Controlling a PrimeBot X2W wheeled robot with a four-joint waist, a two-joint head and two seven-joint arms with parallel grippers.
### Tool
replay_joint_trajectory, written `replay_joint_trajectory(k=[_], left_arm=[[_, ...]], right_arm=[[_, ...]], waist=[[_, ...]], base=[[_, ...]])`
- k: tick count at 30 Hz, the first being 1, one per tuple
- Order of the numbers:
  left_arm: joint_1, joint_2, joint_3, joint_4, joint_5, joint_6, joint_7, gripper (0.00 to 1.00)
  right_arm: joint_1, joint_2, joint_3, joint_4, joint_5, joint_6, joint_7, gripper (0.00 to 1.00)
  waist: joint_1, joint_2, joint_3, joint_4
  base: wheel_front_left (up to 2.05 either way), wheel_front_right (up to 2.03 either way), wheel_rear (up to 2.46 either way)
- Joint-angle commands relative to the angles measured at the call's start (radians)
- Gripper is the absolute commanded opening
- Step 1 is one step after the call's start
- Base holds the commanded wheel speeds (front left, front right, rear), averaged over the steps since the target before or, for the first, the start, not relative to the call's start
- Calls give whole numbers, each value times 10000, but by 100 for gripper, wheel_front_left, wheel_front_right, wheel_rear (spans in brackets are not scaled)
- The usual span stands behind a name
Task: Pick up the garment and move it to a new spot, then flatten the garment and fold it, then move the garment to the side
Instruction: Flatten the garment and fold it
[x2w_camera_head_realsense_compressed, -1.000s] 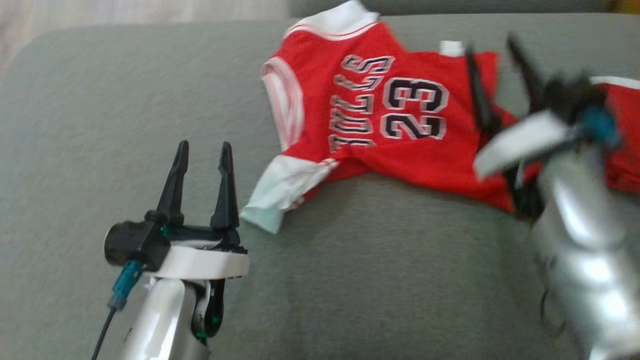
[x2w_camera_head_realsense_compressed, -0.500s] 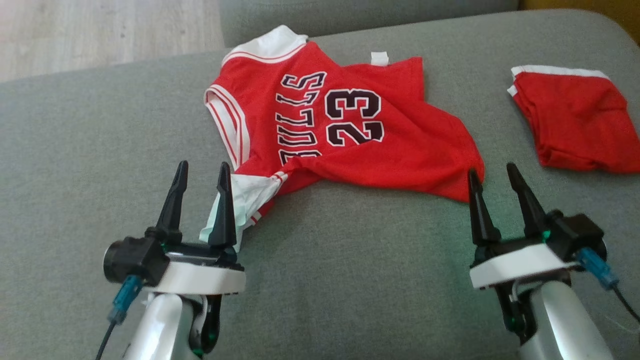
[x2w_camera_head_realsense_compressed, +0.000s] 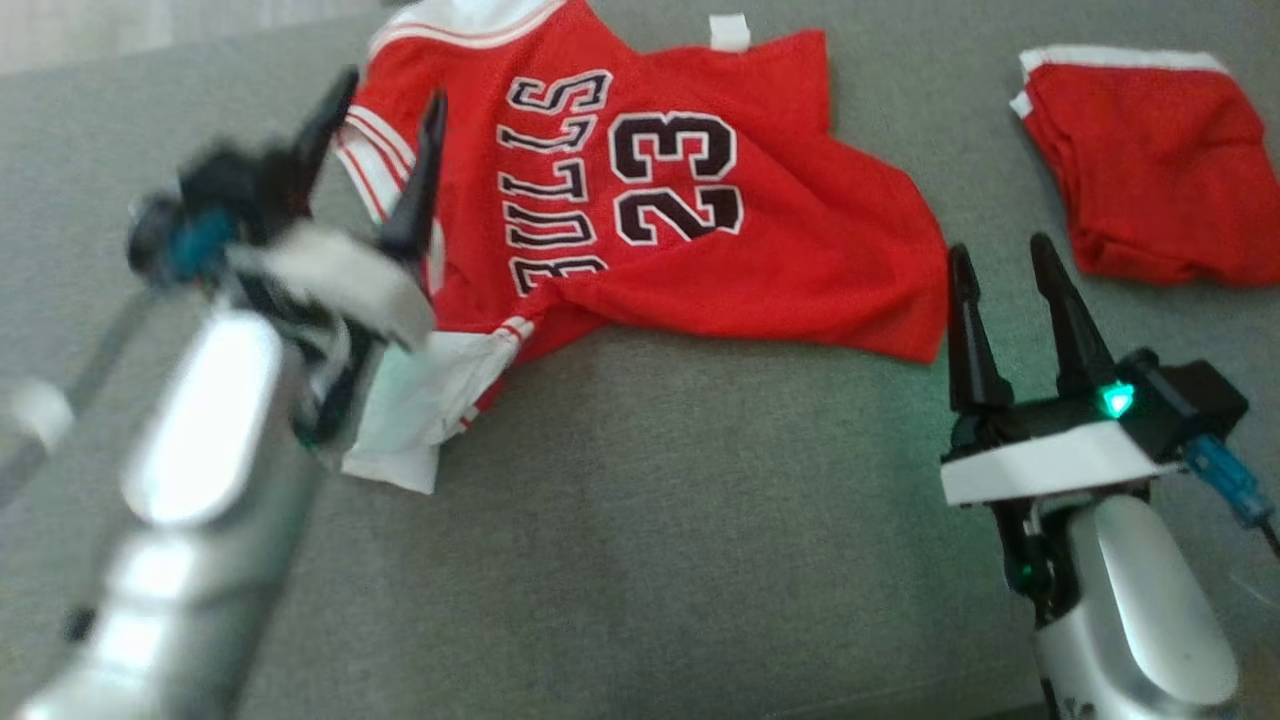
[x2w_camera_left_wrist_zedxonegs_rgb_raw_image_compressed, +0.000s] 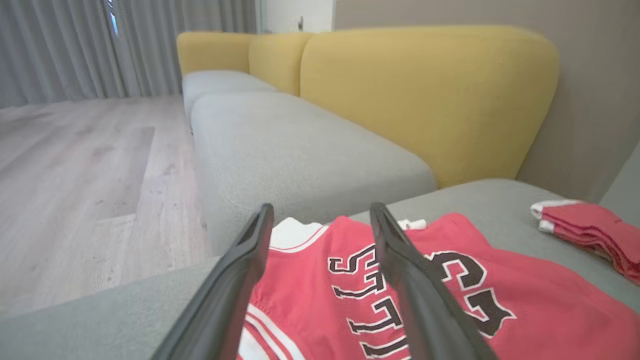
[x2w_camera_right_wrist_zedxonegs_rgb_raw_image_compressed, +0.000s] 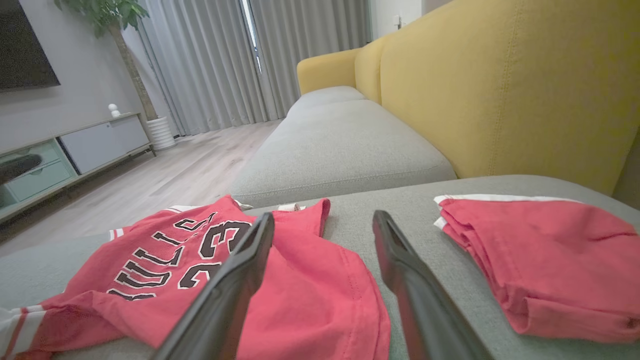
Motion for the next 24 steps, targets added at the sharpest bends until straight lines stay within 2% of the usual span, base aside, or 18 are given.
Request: replay_joint_trajectory(k=[1,6,11,14,19,20,21,24], left_arm=[[-720,577,65,-91,-260,10,468,100],[-2146,1648,-611,1149,-1605,7,2784,100],[-2734,2238,-1118,2184,-2302,6,4517,100],[-2893,2501,-1329,2610,-2320,5,4908,100],[-2908,2476,-1490,3119,-2545,5,5281,100],[-2919,2504,-1570,3154,-2546,5,5326,90],[-2949,2545,-1620,3167,-2533,5,5306,0],[-3178,2680,-1585,3135,-2401,61,4852,0]], right_arm=[[-399,42,293,-357,83,-7,-120,100],[-672,42,441,-329,320,-7,-225,100],[-762,42,561,-274,497,-7,-286,100],[-787,43,581,-259,583,-7,-304,100],[-783,43,574,-328,656,-7,-313,100],[-776,43,575,-358,664,-7,-314,100],[-771,43,574,-386,672,-7,-314,100],[-770,43,588,-449,667,-7,-315,100]], waist=[[-2,-1,316,-286],[-2,-1,652,-720],[-2,-1,890,-1063],[-2,-1,998,-1221],[-2,-1,1090,-1352],[-2,-1,1107,-1369],[-2,-1,1122,-1382],[-2,-1,1163,-1396]], base=[[0,0,0],[0,0,0],[0,0,0],[0,0,0],[0,0,0],[0,0,0],[0,0,0],[0,0,0]])
